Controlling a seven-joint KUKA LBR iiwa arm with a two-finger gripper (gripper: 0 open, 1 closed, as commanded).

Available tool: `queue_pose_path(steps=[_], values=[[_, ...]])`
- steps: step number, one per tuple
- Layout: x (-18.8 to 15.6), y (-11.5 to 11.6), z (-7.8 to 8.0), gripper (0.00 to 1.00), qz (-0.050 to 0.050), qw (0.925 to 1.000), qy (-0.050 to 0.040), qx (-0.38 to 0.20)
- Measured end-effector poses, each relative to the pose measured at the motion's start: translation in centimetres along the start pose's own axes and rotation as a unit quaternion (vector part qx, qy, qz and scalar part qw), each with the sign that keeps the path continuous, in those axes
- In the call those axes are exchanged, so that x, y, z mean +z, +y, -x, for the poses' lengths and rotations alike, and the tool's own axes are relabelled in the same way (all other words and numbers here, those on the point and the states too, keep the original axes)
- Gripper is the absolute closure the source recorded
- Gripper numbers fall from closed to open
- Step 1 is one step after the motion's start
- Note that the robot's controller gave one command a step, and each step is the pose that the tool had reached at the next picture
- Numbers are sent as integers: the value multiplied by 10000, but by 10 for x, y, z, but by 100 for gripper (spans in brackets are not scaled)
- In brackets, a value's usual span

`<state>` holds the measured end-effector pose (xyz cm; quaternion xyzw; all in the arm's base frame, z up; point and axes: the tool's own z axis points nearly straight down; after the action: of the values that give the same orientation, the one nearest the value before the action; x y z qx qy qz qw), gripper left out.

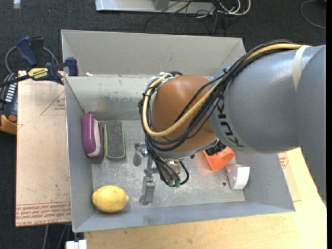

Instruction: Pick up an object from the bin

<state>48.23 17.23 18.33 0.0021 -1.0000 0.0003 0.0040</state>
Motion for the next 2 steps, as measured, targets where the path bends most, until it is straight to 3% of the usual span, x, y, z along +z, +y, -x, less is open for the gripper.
queue_pose_path(steps=[1,2], values=[[-4,-1,2,0,8,10000,-38,23],[93,65,5,0,10,9953,-28,-965]])
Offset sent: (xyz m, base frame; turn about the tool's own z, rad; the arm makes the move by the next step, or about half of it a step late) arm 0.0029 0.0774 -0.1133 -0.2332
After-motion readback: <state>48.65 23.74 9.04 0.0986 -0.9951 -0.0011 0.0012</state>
